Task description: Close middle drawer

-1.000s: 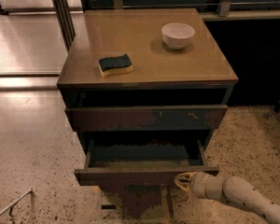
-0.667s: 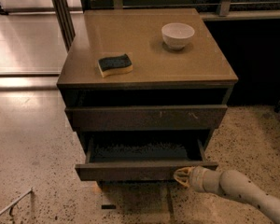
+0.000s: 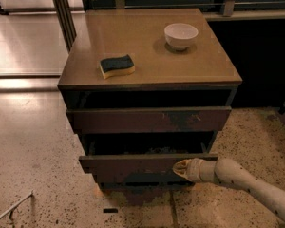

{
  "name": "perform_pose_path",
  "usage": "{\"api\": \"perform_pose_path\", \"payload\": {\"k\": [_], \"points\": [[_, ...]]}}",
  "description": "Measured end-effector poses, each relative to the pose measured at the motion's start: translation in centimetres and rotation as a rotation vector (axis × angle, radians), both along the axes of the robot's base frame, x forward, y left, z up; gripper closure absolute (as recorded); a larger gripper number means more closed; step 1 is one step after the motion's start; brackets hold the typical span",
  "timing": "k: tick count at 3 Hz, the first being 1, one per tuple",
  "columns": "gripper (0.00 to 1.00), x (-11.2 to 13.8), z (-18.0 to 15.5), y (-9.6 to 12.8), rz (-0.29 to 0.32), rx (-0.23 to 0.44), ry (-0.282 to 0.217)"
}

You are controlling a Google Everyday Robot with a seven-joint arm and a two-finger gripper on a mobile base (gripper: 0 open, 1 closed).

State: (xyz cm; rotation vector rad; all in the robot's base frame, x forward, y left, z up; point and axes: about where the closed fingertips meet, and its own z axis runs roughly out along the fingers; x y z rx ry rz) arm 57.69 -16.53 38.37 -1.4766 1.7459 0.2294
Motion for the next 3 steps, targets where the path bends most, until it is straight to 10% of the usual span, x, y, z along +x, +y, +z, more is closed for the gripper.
{"api": "perform_pose_path", "payload": {"k": [3], "points": [[1.0, 5.2, 0.3, 1.3, -0.002, -0.024, 0.011]]}}
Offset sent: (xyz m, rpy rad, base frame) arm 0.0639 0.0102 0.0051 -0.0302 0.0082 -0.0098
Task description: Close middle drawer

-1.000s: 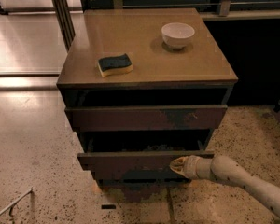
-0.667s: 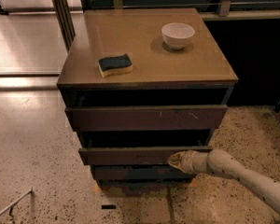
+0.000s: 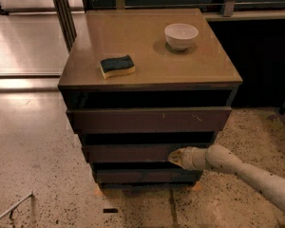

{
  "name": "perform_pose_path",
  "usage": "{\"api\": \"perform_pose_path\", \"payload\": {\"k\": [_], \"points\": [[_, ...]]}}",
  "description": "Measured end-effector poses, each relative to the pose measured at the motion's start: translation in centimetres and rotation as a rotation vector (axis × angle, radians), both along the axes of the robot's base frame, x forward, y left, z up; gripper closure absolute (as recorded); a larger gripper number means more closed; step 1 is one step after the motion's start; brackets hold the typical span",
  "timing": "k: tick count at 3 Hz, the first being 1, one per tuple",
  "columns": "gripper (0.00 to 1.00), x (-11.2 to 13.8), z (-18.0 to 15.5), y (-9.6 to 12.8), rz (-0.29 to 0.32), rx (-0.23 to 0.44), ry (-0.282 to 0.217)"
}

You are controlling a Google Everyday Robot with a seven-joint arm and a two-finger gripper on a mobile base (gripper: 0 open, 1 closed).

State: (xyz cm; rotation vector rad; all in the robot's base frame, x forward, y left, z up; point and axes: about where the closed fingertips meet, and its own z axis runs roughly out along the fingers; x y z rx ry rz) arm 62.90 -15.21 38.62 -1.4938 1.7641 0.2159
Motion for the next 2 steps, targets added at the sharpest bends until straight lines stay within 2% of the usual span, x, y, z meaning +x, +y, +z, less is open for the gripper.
{"api": "perform_pose_path", "payload": {"k": [1, 2], "points": [[1.0, -2.1, -0.1, 0.0, 0.034, 0.006, 0.089], [1.0, -5.9, 0.7, 0.2, 0.076, 0.019, 0.225]]}}
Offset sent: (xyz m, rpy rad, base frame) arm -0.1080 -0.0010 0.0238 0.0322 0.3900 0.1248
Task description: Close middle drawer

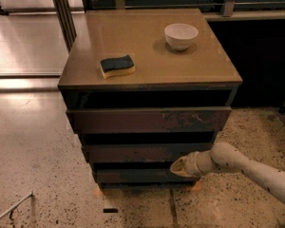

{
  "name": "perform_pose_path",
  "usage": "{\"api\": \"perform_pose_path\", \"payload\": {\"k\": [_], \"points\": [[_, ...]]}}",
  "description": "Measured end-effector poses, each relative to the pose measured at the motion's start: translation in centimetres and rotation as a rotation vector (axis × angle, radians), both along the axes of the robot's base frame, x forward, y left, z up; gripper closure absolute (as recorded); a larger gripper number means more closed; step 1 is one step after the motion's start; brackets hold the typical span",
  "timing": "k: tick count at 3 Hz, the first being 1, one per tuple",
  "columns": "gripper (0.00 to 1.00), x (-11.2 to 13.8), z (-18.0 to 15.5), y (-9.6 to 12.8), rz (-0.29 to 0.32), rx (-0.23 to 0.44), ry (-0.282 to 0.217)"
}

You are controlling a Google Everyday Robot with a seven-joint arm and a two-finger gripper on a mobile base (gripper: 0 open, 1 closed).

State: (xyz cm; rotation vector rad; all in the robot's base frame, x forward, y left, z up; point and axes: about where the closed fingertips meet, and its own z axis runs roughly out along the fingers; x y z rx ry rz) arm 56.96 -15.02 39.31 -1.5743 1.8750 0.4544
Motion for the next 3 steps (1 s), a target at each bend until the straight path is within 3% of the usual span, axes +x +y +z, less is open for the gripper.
{"api": "perform_pose_path", "payload": {"k": [2, 3], "points": [[1.0, -7.5, 3.6, 0.8, 0.053, 0.039, 0.174], [0.81, -7.7, 3.6, 0.8, 0.058, 0.039, 0.178]]}}
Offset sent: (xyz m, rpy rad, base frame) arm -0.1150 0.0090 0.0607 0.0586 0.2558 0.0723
